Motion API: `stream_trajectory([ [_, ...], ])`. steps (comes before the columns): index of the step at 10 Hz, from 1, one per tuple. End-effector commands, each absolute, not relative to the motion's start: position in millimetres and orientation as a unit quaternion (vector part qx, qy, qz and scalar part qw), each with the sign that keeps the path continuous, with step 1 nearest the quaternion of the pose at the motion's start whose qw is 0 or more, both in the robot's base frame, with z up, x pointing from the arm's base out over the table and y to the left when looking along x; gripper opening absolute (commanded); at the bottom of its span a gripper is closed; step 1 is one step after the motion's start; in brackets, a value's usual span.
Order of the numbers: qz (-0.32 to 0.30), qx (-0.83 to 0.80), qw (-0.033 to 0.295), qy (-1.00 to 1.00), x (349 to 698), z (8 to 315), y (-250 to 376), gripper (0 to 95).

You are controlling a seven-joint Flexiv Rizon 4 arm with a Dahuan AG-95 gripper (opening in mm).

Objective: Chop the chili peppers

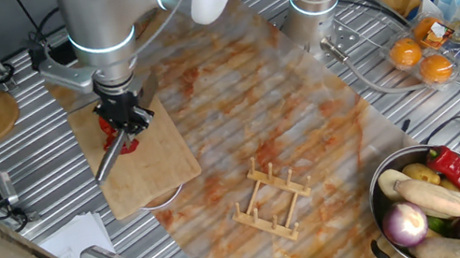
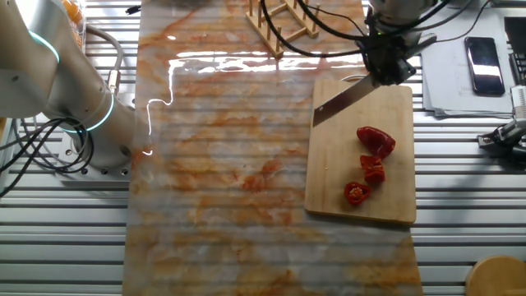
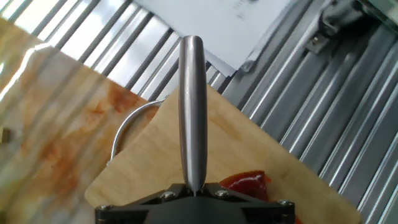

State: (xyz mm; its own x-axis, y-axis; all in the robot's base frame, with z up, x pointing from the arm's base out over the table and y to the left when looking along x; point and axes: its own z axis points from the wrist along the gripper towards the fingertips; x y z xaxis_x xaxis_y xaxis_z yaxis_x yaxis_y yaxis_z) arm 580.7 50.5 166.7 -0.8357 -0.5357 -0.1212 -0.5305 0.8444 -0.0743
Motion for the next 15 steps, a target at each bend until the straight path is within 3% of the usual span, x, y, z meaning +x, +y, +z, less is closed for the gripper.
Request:
stream_trajectory([
  [1,-0.014,-0.297,0.059,0.953,591,161,28,0.0],
  [3,-0.009,-0.316,0.035,0.948,614,156,1,0.0],
  [6,-0.005,-0.330,0.027,0.943,636,148,-16,0.0],
  [15,0.005,-0.333,0.025,0.943,640,108,-5,0.0],
])
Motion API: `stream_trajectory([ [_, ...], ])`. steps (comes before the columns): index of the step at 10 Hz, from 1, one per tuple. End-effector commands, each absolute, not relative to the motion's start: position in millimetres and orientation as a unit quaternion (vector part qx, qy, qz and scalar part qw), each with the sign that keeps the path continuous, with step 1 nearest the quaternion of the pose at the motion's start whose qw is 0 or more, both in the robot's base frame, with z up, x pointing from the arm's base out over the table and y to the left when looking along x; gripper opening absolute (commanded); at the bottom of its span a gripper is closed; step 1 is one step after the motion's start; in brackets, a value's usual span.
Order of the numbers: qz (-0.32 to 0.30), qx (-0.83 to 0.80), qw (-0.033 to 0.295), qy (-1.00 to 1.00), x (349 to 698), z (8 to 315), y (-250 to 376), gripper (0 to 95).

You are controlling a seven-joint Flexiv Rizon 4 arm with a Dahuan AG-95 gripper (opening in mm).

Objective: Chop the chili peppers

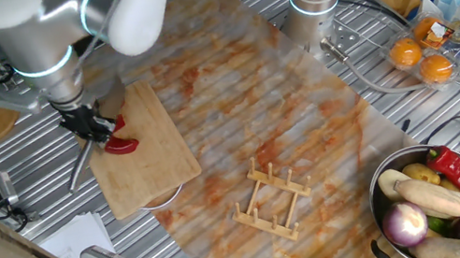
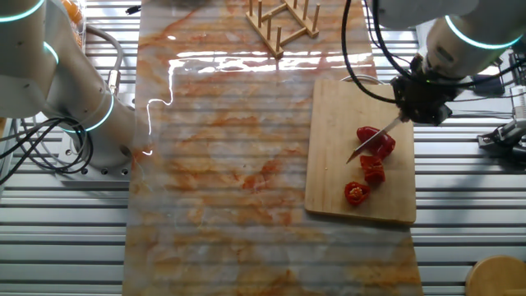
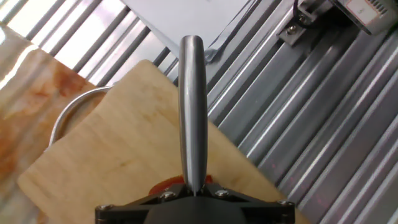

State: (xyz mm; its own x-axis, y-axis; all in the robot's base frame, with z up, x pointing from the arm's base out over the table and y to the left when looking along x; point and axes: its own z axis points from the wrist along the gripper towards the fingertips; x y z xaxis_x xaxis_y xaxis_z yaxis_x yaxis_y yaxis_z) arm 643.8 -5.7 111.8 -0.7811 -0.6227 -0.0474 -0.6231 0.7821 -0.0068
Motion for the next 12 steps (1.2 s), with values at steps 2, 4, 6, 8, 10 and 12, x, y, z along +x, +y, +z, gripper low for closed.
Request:
stream_trajectory([
  [2,-0.002,-0.331,0.026,0.943,642,102,-1,0.0],
  [4,-0.003,-0.335,0.030,0.942,642,96,-3,0.0],
  [6,-0.005,-0.336,0.038,0.941,638,92,-6,0.0],
  [8,0.001,-0.335,0.052,0.941,629,85,-12,0.0],
  [10,0.011,-0.340,0.058,0.939,626,82,-13,0.0],
  [12,0.007,-0.339,0.057,0.939,627,81,-12,0.0],
])
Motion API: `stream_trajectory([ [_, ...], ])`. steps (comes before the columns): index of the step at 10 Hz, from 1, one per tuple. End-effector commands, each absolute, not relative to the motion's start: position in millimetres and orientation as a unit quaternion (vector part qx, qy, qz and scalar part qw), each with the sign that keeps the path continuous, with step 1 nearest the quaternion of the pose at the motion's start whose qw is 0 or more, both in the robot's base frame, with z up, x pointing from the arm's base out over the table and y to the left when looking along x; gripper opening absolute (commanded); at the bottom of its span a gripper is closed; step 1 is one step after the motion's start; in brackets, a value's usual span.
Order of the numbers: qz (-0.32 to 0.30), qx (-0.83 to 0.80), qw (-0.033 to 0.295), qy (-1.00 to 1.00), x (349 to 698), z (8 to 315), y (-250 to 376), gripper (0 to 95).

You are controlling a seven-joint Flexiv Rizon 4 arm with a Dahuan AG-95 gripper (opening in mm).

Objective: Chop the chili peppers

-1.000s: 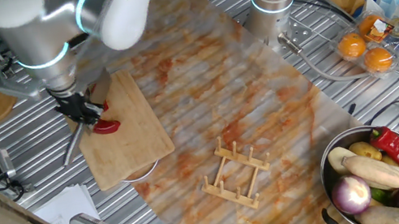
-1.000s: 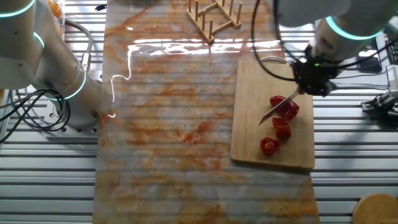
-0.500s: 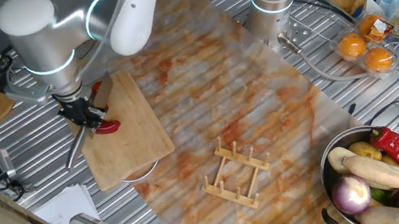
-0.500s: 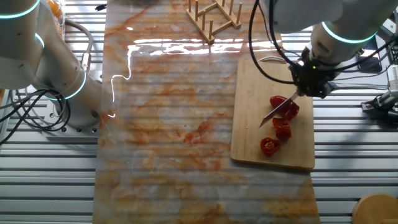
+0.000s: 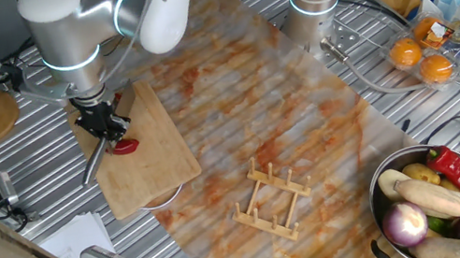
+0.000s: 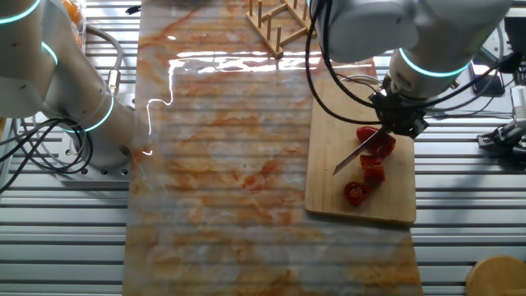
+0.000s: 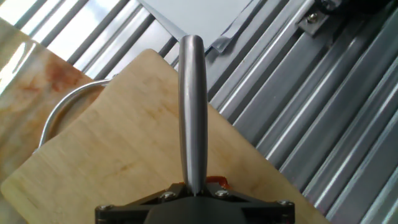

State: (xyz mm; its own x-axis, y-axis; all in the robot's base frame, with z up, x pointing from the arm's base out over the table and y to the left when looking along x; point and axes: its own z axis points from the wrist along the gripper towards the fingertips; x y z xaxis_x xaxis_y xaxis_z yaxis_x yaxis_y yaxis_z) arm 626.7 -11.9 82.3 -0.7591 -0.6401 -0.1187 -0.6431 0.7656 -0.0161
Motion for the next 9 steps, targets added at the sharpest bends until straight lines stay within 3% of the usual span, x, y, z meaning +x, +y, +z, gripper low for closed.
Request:
stream_trajectory([
  [1,0.006,-0.338,0.057,0.940,628,77,-11,0.0],
  [9,0.006,-0.343,0.053,0.938,643,62,1,0.0],
])
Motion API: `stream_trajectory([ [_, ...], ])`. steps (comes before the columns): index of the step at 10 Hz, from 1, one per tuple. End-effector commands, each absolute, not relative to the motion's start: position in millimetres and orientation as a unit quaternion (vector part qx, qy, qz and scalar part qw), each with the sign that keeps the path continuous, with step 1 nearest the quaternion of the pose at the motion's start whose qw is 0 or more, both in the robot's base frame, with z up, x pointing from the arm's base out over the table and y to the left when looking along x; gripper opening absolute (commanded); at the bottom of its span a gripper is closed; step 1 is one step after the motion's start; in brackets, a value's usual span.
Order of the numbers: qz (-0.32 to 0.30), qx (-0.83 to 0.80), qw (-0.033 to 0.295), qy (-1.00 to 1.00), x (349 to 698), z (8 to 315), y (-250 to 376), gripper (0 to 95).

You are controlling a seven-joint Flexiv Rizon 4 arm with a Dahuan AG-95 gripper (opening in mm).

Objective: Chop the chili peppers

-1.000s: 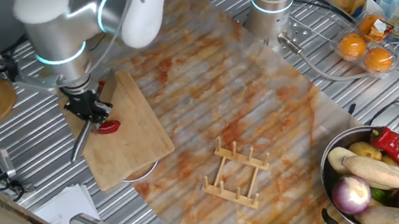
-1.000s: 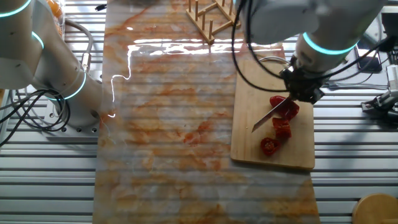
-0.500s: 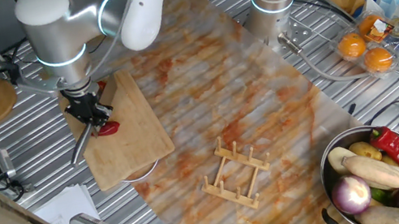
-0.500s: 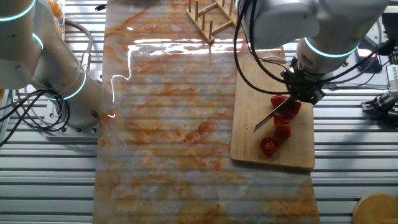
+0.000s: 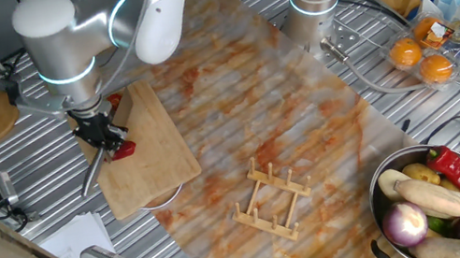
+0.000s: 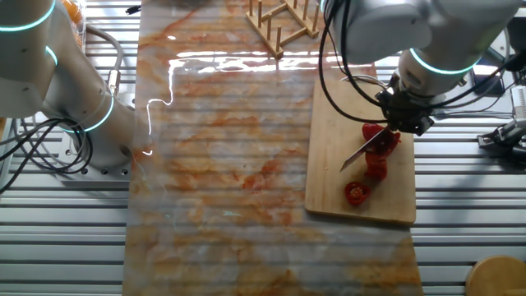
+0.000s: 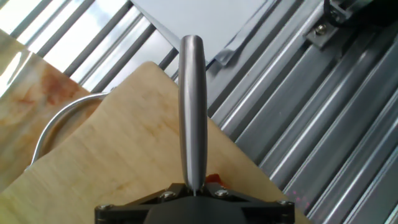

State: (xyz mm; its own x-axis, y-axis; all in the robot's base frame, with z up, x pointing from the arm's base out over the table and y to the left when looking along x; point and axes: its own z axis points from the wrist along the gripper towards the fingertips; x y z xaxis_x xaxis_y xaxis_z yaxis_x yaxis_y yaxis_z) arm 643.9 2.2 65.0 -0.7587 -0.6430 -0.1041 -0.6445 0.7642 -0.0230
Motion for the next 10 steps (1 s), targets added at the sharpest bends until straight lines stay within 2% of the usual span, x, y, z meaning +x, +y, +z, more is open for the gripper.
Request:
stream_trajectory([
  [1,0.007,-0.345,0.053,0.937,649,65,6,0.0],
  [5,0.009,-0.346,0.059,0.936,653,67,9,0.0],
  [10,0.005,-0.360,0.065,0.931,632,54,-1,0.0],
])
